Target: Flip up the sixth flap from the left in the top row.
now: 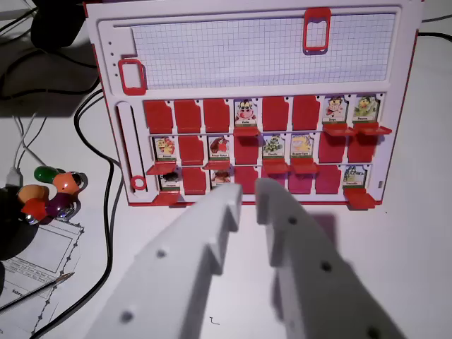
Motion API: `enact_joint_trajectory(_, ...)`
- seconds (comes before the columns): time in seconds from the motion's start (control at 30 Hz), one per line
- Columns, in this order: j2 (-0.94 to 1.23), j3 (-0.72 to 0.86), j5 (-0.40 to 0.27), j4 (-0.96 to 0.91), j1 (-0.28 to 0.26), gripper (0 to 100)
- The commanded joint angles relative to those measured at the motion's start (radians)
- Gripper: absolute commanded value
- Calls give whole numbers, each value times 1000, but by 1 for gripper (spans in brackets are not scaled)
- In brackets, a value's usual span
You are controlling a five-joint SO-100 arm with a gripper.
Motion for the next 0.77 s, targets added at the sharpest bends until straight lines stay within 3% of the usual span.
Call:
enact_joint_trajectory(0.0, 127, 15, -9, -29, 0, 2)
enact_joint_trajectory(0.73, 408, 255, -23, -54, 31, 2)
